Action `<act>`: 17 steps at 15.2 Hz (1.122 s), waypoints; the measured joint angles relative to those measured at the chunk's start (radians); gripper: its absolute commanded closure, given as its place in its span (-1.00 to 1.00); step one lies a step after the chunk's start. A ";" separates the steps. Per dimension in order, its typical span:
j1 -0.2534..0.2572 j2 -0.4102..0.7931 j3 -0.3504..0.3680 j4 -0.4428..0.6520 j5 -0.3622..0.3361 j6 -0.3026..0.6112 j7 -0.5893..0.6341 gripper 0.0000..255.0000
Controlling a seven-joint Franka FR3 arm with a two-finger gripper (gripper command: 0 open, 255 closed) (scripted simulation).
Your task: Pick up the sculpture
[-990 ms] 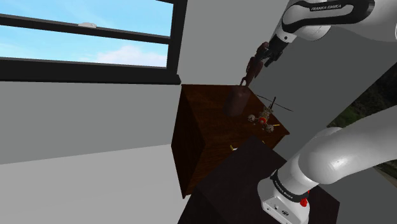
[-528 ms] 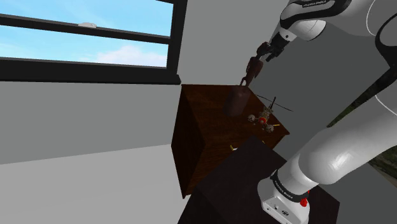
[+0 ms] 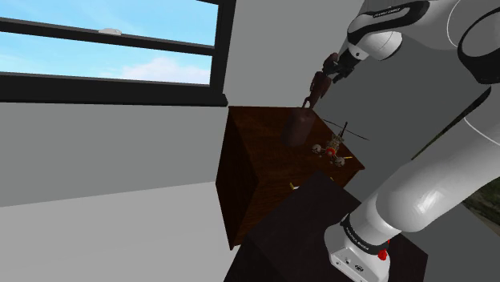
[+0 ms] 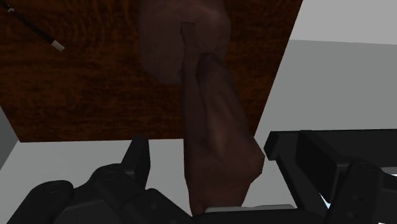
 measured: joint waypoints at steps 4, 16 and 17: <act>0.000 0.009 -0.001 -0.012 0.011 0.019 -0.011 1.00; 0.000 -0.005 0.001 0.008 -0.009 -0.014 0.008 1.00; 0.000 -0.008 0.002 0.019 -0.014 -0.028 0.015 1.00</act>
